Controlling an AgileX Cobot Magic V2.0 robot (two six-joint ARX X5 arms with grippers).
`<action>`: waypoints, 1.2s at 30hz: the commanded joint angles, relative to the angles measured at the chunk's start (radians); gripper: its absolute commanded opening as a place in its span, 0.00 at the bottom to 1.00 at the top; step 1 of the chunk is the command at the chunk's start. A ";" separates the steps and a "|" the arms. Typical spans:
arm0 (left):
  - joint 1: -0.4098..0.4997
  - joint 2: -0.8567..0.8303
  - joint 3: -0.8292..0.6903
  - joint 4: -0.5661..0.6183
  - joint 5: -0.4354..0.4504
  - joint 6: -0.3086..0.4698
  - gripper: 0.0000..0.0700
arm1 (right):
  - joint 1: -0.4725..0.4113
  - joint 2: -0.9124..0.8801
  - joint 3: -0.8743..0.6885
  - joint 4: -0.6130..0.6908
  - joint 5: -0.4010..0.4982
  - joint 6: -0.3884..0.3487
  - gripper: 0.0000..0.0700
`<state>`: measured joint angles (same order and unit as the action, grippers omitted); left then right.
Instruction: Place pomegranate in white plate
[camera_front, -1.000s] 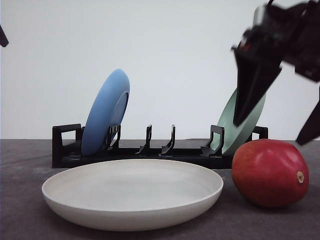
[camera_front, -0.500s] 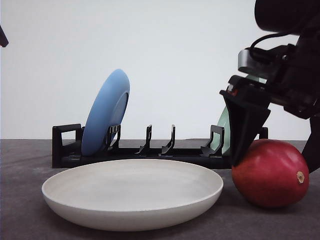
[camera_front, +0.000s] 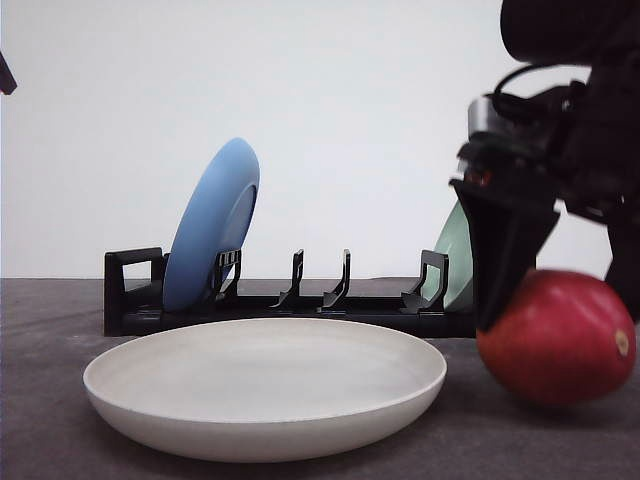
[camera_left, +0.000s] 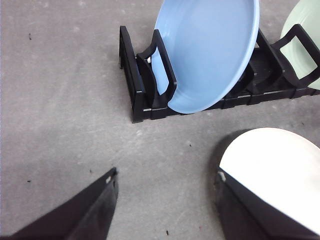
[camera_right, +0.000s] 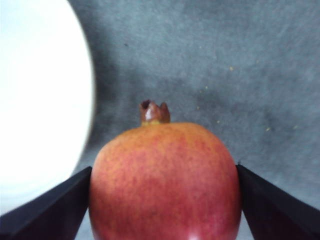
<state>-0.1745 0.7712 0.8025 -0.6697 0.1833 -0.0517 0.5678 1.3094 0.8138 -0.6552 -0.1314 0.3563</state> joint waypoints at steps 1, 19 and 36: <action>-0.002 0.005 0.006 0.008 0.005 0.011 0.51 | 0.008 0.011 0.046 -0.014 -0.003 -0.048 0.74; -0.002 0.006 0.006 0.011 0.005 0.010 0.51 | 0.231 0.250 0.268 0.130 -0.091 -0.103 0.74; -0.002 0.006 0.006 0.011 0.005 0.010 0.51 | 0.274 0.403 0.272 0.252 -0.104 -0.102 0.75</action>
<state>-0.1745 0.7712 0.8027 -0.6689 0.1833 -0.0517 0.8310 1.6910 1.0656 -0.4086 -0.2345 0.2635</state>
